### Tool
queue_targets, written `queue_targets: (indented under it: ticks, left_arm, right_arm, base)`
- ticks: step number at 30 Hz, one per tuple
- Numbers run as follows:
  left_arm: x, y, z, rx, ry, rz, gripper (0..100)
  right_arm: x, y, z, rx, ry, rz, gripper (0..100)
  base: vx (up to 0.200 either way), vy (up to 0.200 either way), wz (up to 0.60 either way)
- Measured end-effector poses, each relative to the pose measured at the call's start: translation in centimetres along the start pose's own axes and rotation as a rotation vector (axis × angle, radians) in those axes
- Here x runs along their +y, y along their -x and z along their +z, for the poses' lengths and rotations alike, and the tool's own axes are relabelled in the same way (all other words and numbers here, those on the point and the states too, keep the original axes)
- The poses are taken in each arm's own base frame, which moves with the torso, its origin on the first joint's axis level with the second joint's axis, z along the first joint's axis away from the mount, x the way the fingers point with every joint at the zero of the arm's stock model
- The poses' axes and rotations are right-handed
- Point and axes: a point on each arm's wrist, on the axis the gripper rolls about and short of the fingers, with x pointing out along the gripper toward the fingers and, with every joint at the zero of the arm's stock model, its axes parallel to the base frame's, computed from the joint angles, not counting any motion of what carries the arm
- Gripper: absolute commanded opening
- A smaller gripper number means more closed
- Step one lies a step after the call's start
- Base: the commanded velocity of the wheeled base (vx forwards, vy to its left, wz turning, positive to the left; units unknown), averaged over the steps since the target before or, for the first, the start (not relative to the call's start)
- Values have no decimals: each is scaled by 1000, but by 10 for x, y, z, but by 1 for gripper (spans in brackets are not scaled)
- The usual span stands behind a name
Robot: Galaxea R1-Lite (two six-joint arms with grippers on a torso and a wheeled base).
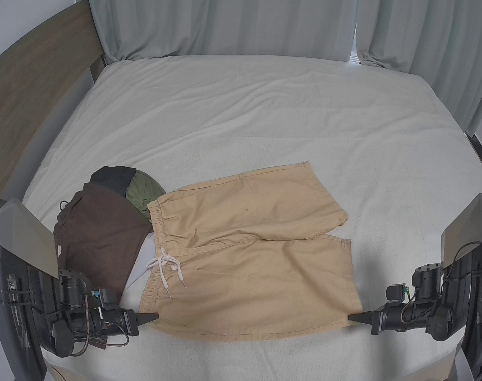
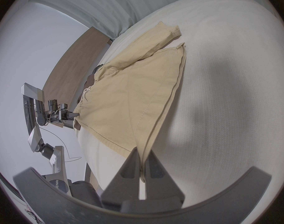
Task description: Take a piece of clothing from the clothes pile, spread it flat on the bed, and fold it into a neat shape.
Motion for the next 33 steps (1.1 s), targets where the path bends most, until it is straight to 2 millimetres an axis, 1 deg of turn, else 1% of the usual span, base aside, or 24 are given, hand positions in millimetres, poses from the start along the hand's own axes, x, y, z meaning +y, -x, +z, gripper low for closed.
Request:
queue_targets:
  ticks: [10, 18, 22, 26, 33]
  left_arm:
    - [-1, 3, -4, 17, -65, 5, 0]
    - [1, 4, -4, 17, -66, 6, 0]
    - [-1, 4, -4, 22, -66, -40, 0]
    - [-5, 8, 1, 10, -54, -91, 0]
    - [-14, 15, 13, -44, -27, -124, 0]
  right_arm:
    - [6, 8, 0, -3, 36, 0, 0]
    - [6, 10, 0, -7, 54, -2, 0]
    - [6, 11, 2, -14, 54, -4, 0]
    - [9, 14, 6, -34, 64, 13, 0]
    - [19, 23, 18, -93, 85, 52, 0]
  base:
    - [0, 0, 0]
    - [0, 0, 0]
    - [0, 0, 0]
    - [0, 0, 0]
    - [0, 0, 0]
